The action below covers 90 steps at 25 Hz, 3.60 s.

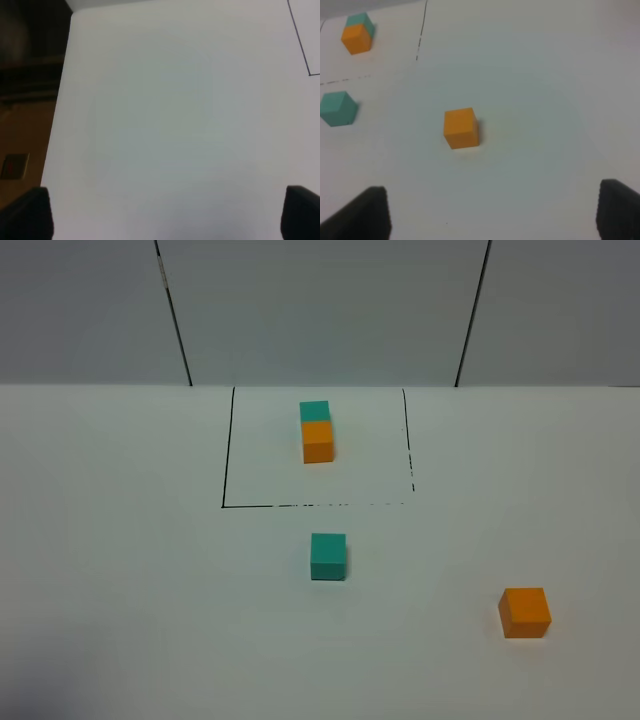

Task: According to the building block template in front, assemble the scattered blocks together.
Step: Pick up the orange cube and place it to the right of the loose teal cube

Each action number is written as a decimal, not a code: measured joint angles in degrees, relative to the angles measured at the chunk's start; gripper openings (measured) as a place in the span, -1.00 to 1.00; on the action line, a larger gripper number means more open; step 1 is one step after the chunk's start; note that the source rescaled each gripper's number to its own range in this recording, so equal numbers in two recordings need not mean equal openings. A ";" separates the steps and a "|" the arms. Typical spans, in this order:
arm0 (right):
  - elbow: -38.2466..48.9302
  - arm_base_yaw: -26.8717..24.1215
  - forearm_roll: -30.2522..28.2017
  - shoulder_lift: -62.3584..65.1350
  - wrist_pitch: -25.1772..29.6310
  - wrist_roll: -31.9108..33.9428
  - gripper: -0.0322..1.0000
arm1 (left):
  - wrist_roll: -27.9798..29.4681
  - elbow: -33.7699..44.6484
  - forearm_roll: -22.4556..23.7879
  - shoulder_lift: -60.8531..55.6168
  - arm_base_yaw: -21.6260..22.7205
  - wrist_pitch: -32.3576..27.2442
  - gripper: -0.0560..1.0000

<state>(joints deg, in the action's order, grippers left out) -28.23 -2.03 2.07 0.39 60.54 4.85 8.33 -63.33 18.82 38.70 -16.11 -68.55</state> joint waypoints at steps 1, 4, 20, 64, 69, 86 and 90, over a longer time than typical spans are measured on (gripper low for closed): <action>0.00 0.00 0.00 0.00 0.00 0.00 0.34 | 0.62 1.67 0.13 -2.10 0.00 0.00 0.85; 0.00 0.00 0.00 0.00 0.00 0.00 0.34 | 1.78 5.69 0.12 -7.37 0.00 0.00 0.85; 0.00 0.00 0.00 0.00 0.00 0.00 0.34 | 1.73 8.98 -5.96 -15.75 2.88 0.00 0.85; 0.00 0.00 0.00 0.00 0.00 0.00 0.34 | -13.96 34.28 -24.30 -38.95 14.82 7.36 0.13; 0.00 0.00 0.00 0.00 0.00 0.00 0.34 | -13.96 34.28 -24.30 -38.95 14.82 7.36 0.00; 0.00 0.00 0.00 0.00 0.00 0.00 0.34 | -14.16 34.28 -24.30 -38.95 14.82 7.36 -0.06; 0.00 0.00 0.00 0.00 0.00 0.00 0.34 | -14.16 34.28 -24.30 -38.95 14.82 7.41 -0.06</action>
<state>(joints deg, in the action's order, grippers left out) -28.23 -2.03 2.07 0.39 60.54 4.85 -5.82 -29.05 -5.47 -0.25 -1.29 -61.13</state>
